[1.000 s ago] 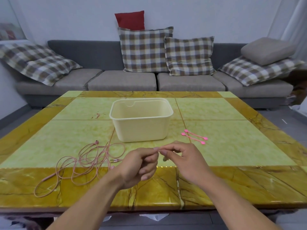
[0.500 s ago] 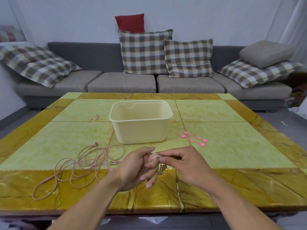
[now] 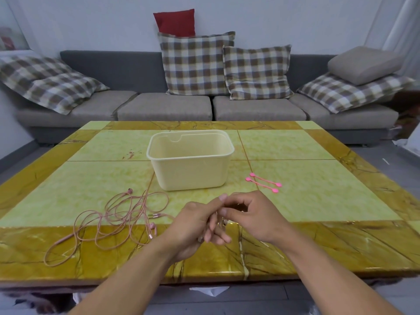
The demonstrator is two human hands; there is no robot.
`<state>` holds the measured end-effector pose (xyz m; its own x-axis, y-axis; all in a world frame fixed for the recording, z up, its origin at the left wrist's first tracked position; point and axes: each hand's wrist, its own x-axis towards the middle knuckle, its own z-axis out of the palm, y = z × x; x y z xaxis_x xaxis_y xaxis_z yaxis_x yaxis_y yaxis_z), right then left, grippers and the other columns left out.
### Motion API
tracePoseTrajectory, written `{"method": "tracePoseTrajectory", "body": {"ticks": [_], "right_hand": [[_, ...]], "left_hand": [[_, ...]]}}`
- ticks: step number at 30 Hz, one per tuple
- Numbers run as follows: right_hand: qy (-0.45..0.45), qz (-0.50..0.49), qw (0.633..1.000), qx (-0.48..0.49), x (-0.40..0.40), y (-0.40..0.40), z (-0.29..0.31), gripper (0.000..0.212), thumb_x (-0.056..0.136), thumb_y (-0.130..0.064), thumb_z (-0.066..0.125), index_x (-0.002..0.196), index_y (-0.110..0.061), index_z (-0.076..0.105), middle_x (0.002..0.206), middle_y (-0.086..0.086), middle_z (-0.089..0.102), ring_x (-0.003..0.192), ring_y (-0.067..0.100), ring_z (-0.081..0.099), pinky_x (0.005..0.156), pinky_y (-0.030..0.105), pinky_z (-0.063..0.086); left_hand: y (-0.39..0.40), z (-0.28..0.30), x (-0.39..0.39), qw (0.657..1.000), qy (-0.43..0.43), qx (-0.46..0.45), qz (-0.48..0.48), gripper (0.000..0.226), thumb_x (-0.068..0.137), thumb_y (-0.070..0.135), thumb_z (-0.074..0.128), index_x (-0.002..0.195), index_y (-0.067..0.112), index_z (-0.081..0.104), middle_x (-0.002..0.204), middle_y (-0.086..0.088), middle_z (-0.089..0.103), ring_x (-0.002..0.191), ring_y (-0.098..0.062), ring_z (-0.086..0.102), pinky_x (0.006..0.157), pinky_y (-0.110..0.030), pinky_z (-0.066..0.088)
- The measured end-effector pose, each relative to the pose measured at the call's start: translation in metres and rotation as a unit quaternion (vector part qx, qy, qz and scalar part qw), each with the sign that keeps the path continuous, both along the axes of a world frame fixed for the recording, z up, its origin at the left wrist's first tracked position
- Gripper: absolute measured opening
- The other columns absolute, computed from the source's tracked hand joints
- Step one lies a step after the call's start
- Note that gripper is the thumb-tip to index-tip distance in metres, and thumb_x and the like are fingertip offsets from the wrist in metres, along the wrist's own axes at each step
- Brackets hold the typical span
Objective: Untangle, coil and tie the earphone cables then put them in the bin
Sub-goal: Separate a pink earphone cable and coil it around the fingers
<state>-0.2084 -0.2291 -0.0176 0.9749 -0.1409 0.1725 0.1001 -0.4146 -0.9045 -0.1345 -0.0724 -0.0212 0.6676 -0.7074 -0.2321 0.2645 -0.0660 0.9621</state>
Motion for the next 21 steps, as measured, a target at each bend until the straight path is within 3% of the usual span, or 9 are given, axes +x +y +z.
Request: {"method": "tracePoseTrajectory", "body": {"ticks": [4, 8, 11, 12, 14, 15, 17, 19, 21], "right_hand": [[0.0, -0.019, 1.0, -0.003, -0.002, 0.002, 0.005, 0.011, 0.092, -0.019, 0.074, 0.084, -0.018, 0.08, 0.076, 0.001, 0.076, 0.07, 0.022, 0.07, 0.073, 0.029, 0.056], [0.011, -0.052, 0.999, -0.002, -0.001, 0.002, 0.003, 0.011, 0.091, -0.021, 0.076, 0.082, -0.023, 0.081, 0.076, -0.003, 0.076, 0.07, 0.014, 0.069, 0.074, 0.031, 0.055], [0.012, -0.075, 0.997, 0.018, -0.001, -0.001, 0.004, 0.011, 0.09, -0.021, 0.076, 0.081, -0.024, 0.082, 0.078, -0.004, 0.076, 0.074, 0.015, 0.07, 0.079, 0.034, 0.056], [0.009, -0.079, 0.997, 0.026, -0.002, -0.001, 0.006, 0.011, 0.091, -0.023, 0.076, 0.082, -0.026, 0.082, 0.081, -0.004, 0.076, 0.078, 0.017, 0.071, 0.081, 0.034, 0.056], [0.002, -0.088, 0.996, 0.011, -0.001, -0.004, 0.008, 0.011, 0.09, -0.027, 0.075, 0.083, -0.029, 0.082, 0.085, -0.007, 0.076, 0.081, 0.017, 0.07, 0.083, 0.034, 0.055], [0.0, -0.092, 0.996, -0.01, -0.001, -0.004, 0.008, 0.011, 0.09, -0.028, 0.076, 0.082, -0.031, 0.082, 0.085, -0.009, 0.075, 0.08, 0.015, 0.068, 0.083, 0.035, 0.054], [-0.007, -0.101, 0.994, -0.038, 0.001, -0.001, 0.007, 0.01, 0.089, -0.029, 0.077, 0.081, -0.032, 0.082, 0.084, -0.011, 0.072, 0.075, 0.009, 0.063, 0.081, 0.035, 0.053], [-0.009, -0.113, 0.993, -0.035, 0.003, 0.001, 0.005, 0.007, 0.088, -0.03, 0.078, 0.083, -0.034, 0.081, 0.085, -0.017, 0.069, 0.077, 0.007, 0.063, 0.079, 0.04, 0.057], [-0.005, -0.124, 0.992, -0.037, 0.002, 0.001, 0.007, 0.008, 0.088, -0.029, 0.078, 0.084, -0.036, 0.081, 0.083, -0.022, 0.065, 0.076, 0.0, 0.061, 0.074, 0.029, 0.055]], "left_hand": [[-0.004, 0.001, -0.001, 0.994, -0.003, -0.001, 0.106, 0.052, 0.074, 0.053, 0.073, 0.063, 0.009, 0.048, 0.04, -0.007, 0.038, 0.04, -0.022, 0.049, 0.044, -0.025, 0.039], [-0.008, 0.0, -0.003, 0.993, -0.014, 0.002, 0.117, 0.051, 0.092, 0.057, 0.058, 0.095, 0.006, 0.056, 0.053, -0.003, 0.037, 0.047, -0.016, 0.043, 0.049, -0.027, 0.036], [-0.012, 0.003, -0.008, 0.995, -0.049, 0.004, 0.085, 0.056, 0.099, 0.058, 0.045, 0.078, 0.015, 0.073, 0.065, -0.014, 0.049, 0.055, -0.014, 0.051, 0.061, -0.028, 0.038], [-0.012, 0.002, -0.009, 0.993, -0.079, 0.02, 0.088, 0.055, 0.1, 0.058, 0.043, 0.075, 0.021, 0.076, 0.071, -0.011, 0.059, 0.062, -0.009, 0.058, 0.068, -0.028, 0.041], [-0.011, -0.001, -0.009, 0.988, -0.117, 0.039, 0.098, 0.055, 0.099, 0.063, 0.038, 0.092, 0.027, 0.079, 0.099, 0.003, 0.074, 0.096, 0.0, 0.065, 0.089, -0.028, 0.044], [-0.011, -0.003, -0.009, 0.987, -0.124, 0.04, 0.09, 0.059, 0.098, 0.066, 0.035, 0.1, 0.026, 0.078, 0.106, 0.004, 0.074, 0.105, -0.001, 0.064, 0.096, -0.028, 0.044], [-0.012, -0.004, -0.011, 0.992, -0.108, 0.017, 0.065, 0.067, 0.097, 0.068, 0.03, 0.102, 0.02, 0.076, 0.097, -0.004, 0.076, 0.097, -0.011, 0.069, 0.09, -0.028, 0.05], [-0.015, -0.005, -0.013, 0.997, -0.057, -0.02, 0.05, 0.065, 0.097, 0.065, 0.032, 0.107, 0.018, 0.075, 0.094, -0.012, 0.076, 0.093, -0.023, 0.073, 0.089, -0.039, 0.058], [-0.015, -0.005, -0.013, 0.998, -0.036, -0.051, 0.015, 0.057, 0.095, 0.061, 0.042, 0.117, 0.019, 0.072, 0.099, -0.013, 0.075, 0.095, -0.026, 0.073, 0.088, -0.043, 0.06]]}}
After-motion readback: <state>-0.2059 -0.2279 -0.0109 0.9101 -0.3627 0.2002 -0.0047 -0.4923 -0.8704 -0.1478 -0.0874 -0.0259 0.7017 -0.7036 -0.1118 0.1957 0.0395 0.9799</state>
